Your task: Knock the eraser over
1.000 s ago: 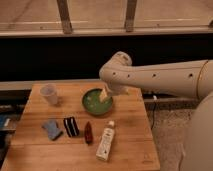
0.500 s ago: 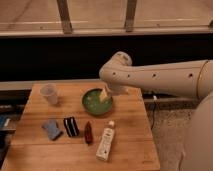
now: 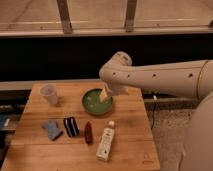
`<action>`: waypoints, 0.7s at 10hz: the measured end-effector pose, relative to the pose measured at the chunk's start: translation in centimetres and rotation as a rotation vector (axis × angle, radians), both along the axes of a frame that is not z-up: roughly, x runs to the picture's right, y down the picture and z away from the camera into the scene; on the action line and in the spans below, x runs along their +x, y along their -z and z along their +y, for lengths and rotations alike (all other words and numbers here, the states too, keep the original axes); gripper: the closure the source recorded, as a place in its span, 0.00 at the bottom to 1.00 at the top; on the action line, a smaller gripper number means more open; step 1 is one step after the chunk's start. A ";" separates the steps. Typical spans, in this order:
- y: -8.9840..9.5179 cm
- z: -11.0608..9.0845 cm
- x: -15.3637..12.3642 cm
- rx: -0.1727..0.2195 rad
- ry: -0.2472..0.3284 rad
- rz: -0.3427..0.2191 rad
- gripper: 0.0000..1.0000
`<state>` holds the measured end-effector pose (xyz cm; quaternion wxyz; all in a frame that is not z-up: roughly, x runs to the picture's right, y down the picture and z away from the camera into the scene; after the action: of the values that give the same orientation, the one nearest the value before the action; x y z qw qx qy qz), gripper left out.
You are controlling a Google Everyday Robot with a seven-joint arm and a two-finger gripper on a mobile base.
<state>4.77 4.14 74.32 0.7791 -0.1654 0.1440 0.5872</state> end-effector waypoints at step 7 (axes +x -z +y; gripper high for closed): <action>0.1 0.9 -3.8 -0.106 0.110 0.006 0.20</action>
<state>0.97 5.01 74.22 0.8000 -0.1963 0.1860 0.5357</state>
